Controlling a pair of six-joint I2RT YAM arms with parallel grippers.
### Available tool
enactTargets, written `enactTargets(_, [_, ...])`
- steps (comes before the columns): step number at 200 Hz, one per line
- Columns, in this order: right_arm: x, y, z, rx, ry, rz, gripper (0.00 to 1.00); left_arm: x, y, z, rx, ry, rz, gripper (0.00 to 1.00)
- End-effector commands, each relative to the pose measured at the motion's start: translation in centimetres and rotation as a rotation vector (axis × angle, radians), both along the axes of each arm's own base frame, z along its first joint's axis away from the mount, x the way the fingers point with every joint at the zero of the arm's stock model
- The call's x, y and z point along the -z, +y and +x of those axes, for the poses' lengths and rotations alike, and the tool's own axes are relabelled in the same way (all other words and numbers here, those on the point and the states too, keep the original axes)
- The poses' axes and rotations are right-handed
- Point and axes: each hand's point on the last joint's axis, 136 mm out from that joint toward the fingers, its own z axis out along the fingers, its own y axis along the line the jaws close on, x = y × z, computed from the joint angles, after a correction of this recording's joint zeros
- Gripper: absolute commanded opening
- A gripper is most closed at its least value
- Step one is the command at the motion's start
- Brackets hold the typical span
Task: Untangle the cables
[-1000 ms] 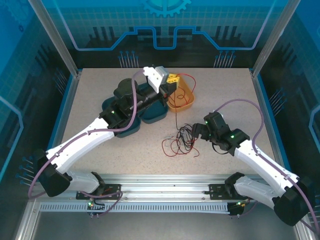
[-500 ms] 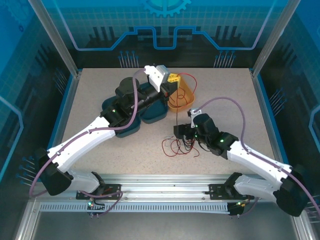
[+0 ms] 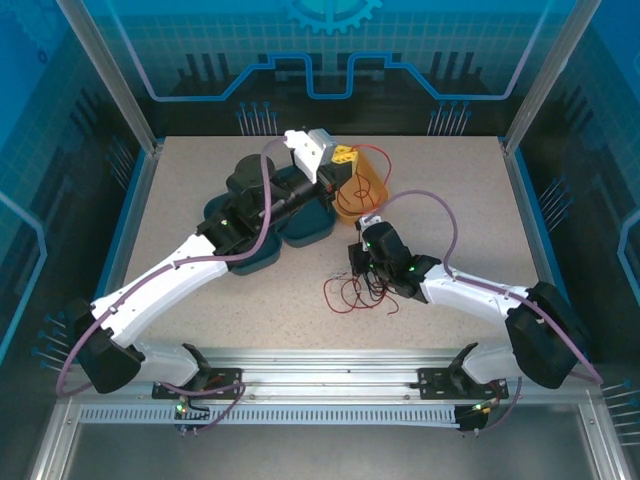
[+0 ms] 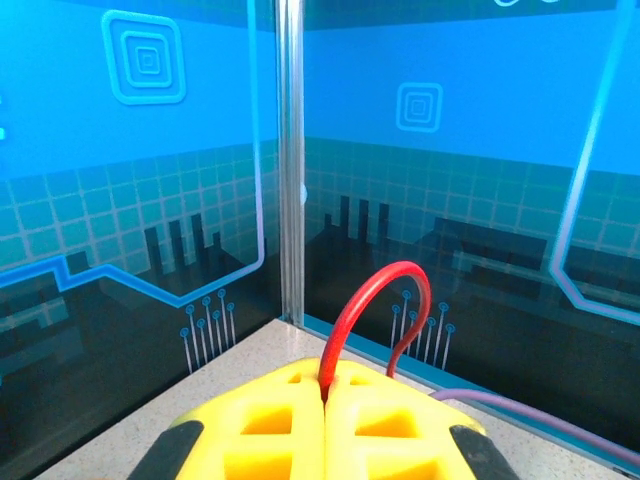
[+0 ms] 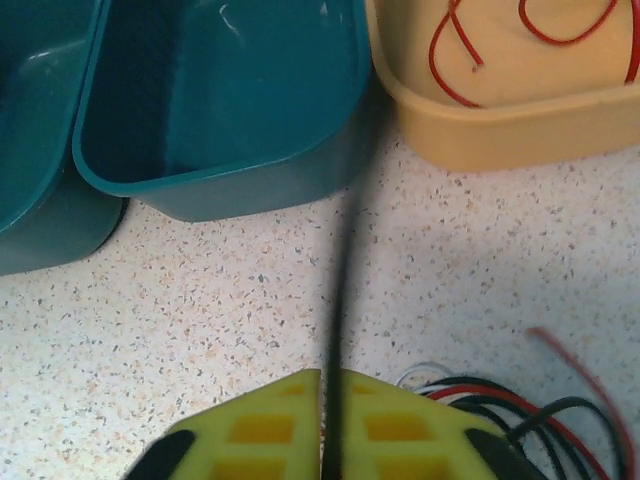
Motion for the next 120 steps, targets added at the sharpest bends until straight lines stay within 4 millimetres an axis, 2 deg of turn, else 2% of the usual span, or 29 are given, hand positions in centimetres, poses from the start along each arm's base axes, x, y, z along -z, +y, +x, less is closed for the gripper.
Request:
enactTargets(1, [0.4,-1.5,0.0,0.069,0.004,0.011,0.03,-2.1,2.8,1.2,-0.087,-0.006,-0.063,0.00])
enactTargets(38, [2.9,-4.9,-2.1,0.157,0.077,0.000,0.03,-2.5,5.3,4.5,-0.159,0.032,-0.123,0.00])
enactTargets(72, [3.1,-7.5,-3.4,0.230,0.102,-0.008,0.05,-1.7,5.6,7.9,-0.205,0.055,-0.113,0.00])
enactTargets(86, [2.8,-8.1,-3.7,0.244,0.102,-0.011,0.13,-1.4,5.4,9.4,-0.219,0.062,-0.096,0.00])
enactTargets(101, [2.3,-8.7,-4.0,0.264,0.098,-0.011,0.18,-0.5,4.7,11.3,-0.230,0.075,-0.065,0.00])
enactTargets(105, [2.2,-8.9,-4.0,0.268,0.098,-0.015,0.22,-0.1,4.5,11.9,-0.235,0.081,-0.054,0.00])
enactTargets(115, [1.8,-9.4,-4.2,0.285,0.093,-0.012,0.40,0.9,3.8,13.5,-0.245,0.102,-0.021,0.00])
enactTargets(120, [1.6,-9.6,-4.3,0.292,0.092,-0.009,0.44,1.3,3.6,14.3,-0.251,0.110,-0.004,0.00])
